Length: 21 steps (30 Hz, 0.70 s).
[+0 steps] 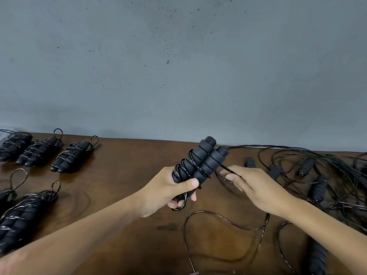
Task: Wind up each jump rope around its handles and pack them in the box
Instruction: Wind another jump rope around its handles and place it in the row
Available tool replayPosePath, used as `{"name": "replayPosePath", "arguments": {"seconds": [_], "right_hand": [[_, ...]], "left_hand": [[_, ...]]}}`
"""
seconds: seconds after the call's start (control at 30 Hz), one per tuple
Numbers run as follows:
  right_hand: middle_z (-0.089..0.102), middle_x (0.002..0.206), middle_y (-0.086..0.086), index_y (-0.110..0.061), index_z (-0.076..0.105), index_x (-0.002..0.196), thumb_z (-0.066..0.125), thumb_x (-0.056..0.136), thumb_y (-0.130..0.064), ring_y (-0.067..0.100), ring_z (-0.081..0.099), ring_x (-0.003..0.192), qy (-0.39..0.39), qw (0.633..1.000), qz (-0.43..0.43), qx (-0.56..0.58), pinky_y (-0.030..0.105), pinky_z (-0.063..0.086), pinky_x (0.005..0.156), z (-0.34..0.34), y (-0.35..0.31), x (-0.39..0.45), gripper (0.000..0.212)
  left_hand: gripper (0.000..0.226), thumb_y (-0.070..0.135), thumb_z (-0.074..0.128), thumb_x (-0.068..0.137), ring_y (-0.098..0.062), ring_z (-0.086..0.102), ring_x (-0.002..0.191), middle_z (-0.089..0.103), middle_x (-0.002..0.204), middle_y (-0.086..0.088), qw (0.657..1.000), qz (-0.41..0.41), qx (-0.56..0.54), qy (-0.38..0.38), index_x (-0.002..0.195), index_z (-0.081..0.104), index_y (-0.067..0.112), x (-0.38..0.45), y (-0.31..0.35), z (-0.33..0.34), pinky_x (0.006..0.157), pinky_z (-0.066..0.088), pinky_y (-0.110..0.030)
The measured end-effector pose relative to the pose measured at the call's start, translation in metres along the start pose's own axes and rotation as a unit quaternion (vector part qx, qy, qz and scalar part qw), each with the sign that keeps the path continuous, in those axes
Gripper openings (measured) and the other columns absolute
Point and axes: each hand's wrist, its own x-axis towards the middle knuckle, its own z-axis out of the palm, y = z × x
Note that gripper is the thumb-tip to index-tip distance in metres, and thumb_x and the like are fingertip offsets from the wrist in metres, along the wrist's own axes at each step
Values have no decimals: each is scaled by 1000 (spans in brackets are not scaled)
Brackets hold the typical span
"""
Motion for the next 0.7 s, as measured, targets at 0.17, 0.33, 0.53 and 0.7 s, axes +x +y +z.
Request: {"name": "replayPosePath", "arguments": {"seconds": [0.17,0.33,0.53,0.7], "right_hand": [[61,73,-23,-42,58,109,33,102,-56,7,59,67,4,1000,24,-8,30,45,59,8,1,-7,29],[61,72,-9,-34,58,100,28,101,-59,10,59,69,12,997,35,-65,31,46,60,4,-9,-8,39],[59,86,-14,-37,53,107,22,106,-47,7,58,74,8,984,18,-179,29,51,66,-16,-37,-6,33],[49,71,-9,-25,57,90,46,102,-33,14,36,51,62,945,-104,-305,29,31,45,-34,-53,7,18]], "left_hand": [[50,43,71,96,-21,44,55,66,84,-18,995,-23,-65,69,113,60,-3,1,-5,-8,46,31,-21],[48,44,70,91,-22,43,56,68,84,-18,983,-74,-86,146,112,63,2,3,-7,-18,46,33,-20],[36,40,71,96,-20,44,50,70,79,-15,977,-112,-28,181,104,65,6,4,-10,-23,45,31,-22],[29,35,74,96,-20,47,50,68,72,-12,981,-117,80,133,103,65,9,6,-7,-19,45,36,-22]]}}
